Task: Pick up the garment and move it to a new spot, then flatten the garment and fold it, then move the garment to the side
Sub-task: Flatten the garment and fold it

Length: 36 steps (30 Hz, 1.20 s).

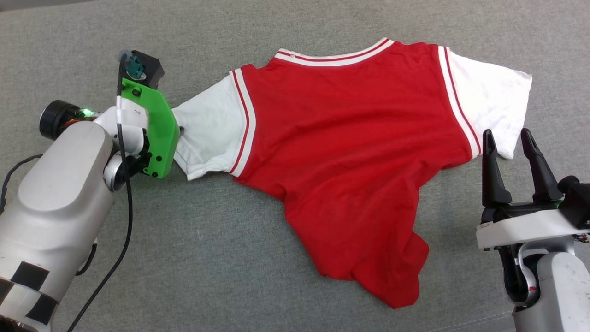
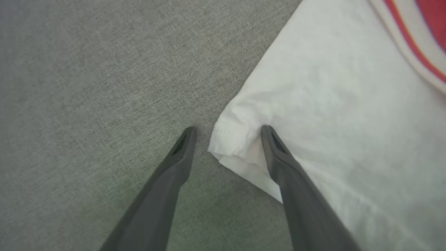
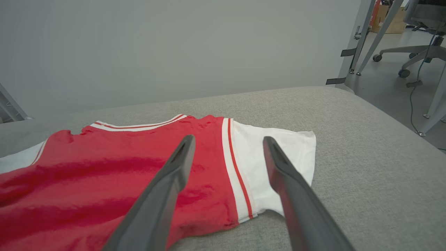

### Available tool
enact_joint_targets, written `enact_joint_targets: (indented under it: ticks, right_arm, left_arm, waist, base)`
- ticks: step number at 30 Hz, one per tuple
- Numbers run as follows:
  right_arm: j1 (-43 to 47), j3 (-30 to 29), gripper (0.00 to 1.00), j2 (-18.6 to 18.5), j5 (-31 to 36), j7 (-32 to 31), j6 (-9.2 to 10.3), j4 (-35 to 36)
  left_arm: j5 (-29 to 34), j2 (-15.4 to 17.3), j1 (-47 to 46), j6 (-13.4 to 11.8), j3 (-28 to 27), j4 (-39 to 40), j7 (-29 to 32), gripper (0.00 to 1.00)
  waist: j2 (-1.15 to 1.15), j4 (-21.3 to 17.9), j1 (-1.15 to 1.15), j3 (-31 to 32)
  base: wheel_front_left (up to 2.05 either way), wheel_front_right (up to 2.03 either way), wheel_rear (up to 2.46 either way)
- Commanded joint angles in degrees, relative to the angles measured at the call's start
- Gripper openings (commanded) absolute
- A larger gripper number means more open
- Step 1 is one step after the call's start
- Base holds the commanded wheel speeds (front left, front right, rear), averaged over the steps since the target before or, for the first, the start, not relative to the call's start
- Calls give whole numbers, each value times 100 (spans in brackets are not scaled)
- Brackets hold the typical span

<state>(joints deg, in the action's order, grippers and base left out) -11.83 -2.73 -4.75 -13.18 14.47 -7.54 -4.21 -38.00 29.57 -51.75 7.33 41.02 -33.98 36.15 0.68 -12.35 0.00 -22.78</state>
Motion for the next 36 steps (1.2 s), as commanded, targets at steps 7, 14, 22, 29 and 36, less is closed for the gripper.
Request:
enact_joint_targets:
  ticks: [7, 14, 22, 29, 36]
  right_arm:
    - [-58, -54, 100, -48, 92, 52, 5, -1]
    - [19, 23, 100, -346, 62, -469, 5, -163]
    - [-208, 95, 100, -1141, -264, -2717, 5, 65]
    - [-1056, -115, 100, -1899, -720, -4820, 5, 9]
    - [-2118, -331, 100, -2278, -732, -6022, 5, -670]
  left_arm:
    - [-368, 34, 243, 15, 222, -290, -386, 0]
    - [-497, 132, 295, 13, -111, -104, -1283, 0]
    - [-623, 489, 726, -217, -286, 1318, -1453, 0]
    - [-827, 953, 1427, -809, -489, 3250, -1231, 0]
    - [-747, 1143, 1677, -1255, -534, 4751, -1054, 0]
  waist:
    - [-68, 132, 0, 169]
    - [-68, 399, 0, 514]
    - [-68, 824, 0, 579]
    - [-68, 1134, 0, 216]
    - [-68, 1454, 0, -254]
  base:
    - [0, 0, 0]
    - [0, 0, 0]
    - [0, 0, 0]
    - [0, 0, 0]
    - [0, 0, 0]
